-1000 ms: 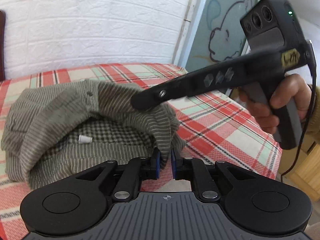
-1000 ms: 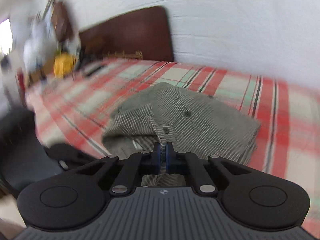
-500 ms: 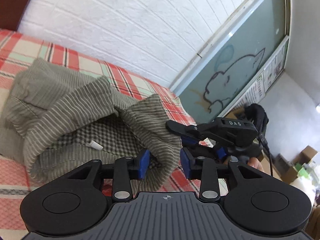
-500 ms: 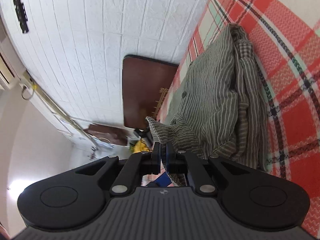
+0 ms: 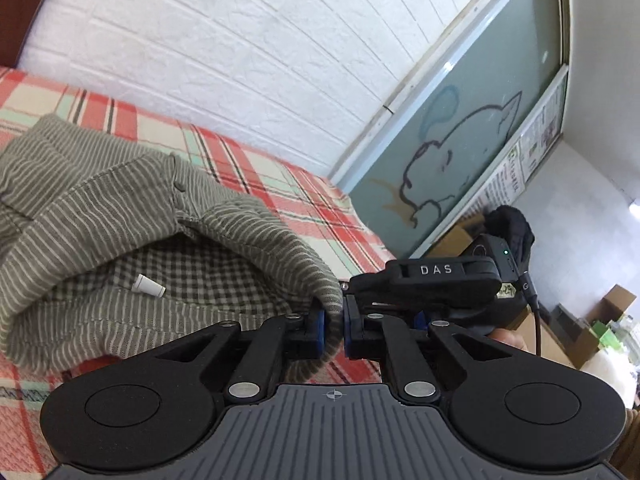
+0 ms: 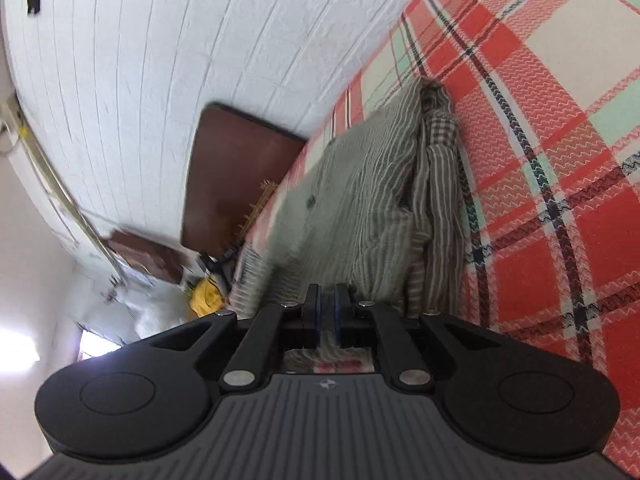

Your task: Fold clothes

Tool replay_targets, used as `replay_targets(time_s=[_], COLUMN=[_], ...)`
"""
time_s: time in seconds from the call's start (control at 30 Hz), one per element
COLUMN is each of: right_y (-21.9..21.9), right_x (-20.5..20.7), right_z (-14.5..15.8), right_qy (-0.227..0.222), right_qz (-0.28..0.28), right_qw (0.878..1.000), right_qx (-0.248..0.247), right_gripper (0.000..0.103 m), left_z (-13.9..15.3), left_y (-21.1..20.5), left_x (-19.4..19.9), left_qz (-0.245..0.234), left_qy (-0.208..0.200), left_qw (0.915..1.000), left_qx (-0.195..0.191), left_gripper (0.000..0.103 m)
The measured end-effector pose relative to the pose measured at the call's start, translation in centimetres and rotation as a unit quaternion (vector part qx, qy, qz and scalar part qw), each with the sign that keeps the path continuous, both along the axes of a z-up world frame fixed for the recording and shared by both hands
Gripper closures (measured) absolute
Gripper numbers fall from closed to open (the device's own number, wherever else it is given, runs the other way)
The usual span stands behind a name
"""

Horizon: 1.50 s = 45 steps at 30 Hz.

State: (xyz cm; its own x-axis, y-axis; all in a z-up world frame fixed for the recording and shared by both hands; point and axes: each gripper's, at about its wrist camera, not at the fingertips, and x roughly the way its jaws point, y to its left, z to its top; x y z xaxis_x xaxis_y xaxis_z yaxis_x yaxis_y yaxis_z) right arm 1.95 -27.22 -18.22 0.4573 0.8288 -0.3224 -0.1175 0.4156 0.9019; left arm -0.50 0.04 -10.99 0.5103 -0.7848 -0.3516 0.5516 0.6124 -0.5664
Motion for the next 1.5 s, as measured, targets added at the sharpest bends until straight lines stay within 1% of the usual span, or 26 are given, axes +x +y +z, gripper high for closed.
replay_targets(time_s=[0.13,0.23,0.27,0.3,0.37,0.43,0.5,0.53,0.57,0.63,0.7,0.73,0.77,0.8,0.9,0.97,1.03,1.07,1.13,1.17,1.2,1.23,1.27,1.33,1.47,1.5], right_y=[0.2,0.4,0.4,0.5,1.6,2.9,4.2,4.8,5.0,5.1,4.6,4.3,4.0,4.0,5.2,7.2,9.5,10.6,12.1,12.7,13.3,13.6,14.0,14.6,15.5,15.7], right_x=[-0.2,-0.3,-0.3,-0.4,-0.1,0.0,0.2,0.4,0.4,-0.1,-1.2,-1.9,-2.8,-3.7,-6.8,-8.2,-8.9,-9.1,-9.4,-9.5,-9.6,-9.5,-9.4,-9.2,-9.2,-9.3], right_z=[2.3,4.2,4.9,5.5,6.3,6.1,5.7,5.3,4.7,4.3,5.0,5.7,6.4,7.1,8.8,9.0,8.4,8.0,7.2,6.8,6.5,6.2,5.9,5.4,4.3,4.0], right_qy=[-0.041,-0.074,-0.085,-0.096,-0.118,-0.121,-0.121,-0.113,-0.105,-0.11,-0.132,-0.147,-0.164,-0.184,-0.249,-0.286,-0.311,-0.319,-0.333,-0.339,-0.345,-0.347,-0.347,-0.346,-0.353,-0.355], right_qz=[-0.002,-0.003,-0.003,-0.004,0.005,0.023,0.042,0.046,0.048,0.04,0.016,0.003,-0.008,-0.016,-0.025,-0.018,-0.006,0.001,0.01,0.013,0.016,0.019,0.022,0.028,0.041,0.043], right_qw=[0.999,0.996,0.995,0.994,0.989,0.984,0.979,0.976,0.972,0.964,0.96,0.957,0.954,0.947,0.917,0.89,0.861,0.846,0.82,0.808,0.797,0.789,0.783,0.771,0.744,0.738], right_qx=[-0.023,-0.039,-0.044,-0.049,-0.091,-0.125,-0.158,-0.18,-0.205,-0.237,-0.246,-0.248,-0.251,-0.261,-0.311,-0.355,-0.402,-0.427,-0.466,-0.481,-0.495,-0.507,-0.516,-0.534,-0.566,-0.572], right_gripper=[0.093,0.074,0.063,0.061,0.062,0.064,0.082,0.082,0.082,0.079,0.078,0.078,0.077,0.077,0.071,0.071,0.071,0.071,0.071,0.071,0.071,0.071,0.071,0.071,0.07,0.069], left_z=[0.2,0.4,0.5,0.5,0.5,0.5,0.3,0.2,0.1,0.0,0.4,0.8,1.3,1.8,2.9,3.3,2.9,2.4,1.3,0.8,0.4,0.0,-0.2,-0.4,-0.4,-0.4], left_y=[-0.5,-0.9,-1.0,-1.2,-1.4,-1.7,-2.0,-2.0,-2.1,-1.7,-0.5,0.3,1.2,2.1,3.5,3.7,2.6,2.0,0.6,0.2,-0.2,-0.4,-0.5,-0.4,0.3,0.5], left_x=[-0.4,-0.9,-1.0,-1.1,-1.4,-1.6,-1.9,-2.1,-2.3,-2.6,-3.3,-3.7,-4.1,-4.4,-4.4,-3.7,-3.3,-3.2,-3.5,-3.6,-3.6,-3.5,-3.3,-2.7,-2.3,-2.3], left_qz=[0.002,0.001,0.001,0.002,0.003,0.002,-0.002,-0.004,-0.005,-0.005,0.002,0.009,0.017,0.025,0.042,0.042,0.023,0.008,-0.03,-0.044,-0.054,-0.062,-0.064,-0.061,-0.054,-0.054], left_qy=[-0.005,-0.022,-0.028,-0.032,-0.038,-0.044,-0.048,-0.049,-0.049,-0.049,-0.055,-0.066,-0.081,-0.097,-0.145,-0.173,-0.215,-0.238,-0.283,-0.299,-0.31,-0.317,-0.317,-0.316,-0.314,-0.316], left_qw=[0.9998,0.9989,0.9985,0.9981,0.9973,0.9963,0.995,0.9945,0.9939,0.9928,0.9916,0.9898,0.9873,0.9834,0.9626,0.9426,0.9104,0.8903,0.8451,0.8288,0.816,0.8077,0.8067,0.8064,0.8087,0.807], left_qx=[0.018,0.041,0.048,0.053,0.063,0.074,0.087,0.093,0.098,0.109,0.117,0.126,0.136,0.151,0.225,0.283,0.353,0.388,0.453,0.471,0.485,0.493,0.495,0.496,0.494,0.496], left_gripper=[0.096,0.093,0.09,0.088,0.085,0.084,0.084,0.076,0.074,0.073,0.071,0.063,0.051,0.047,0.046,0.048,0.05,0.05,0.052,0.054,0.054,0.053,0.055,0.059,0.058,0.057])
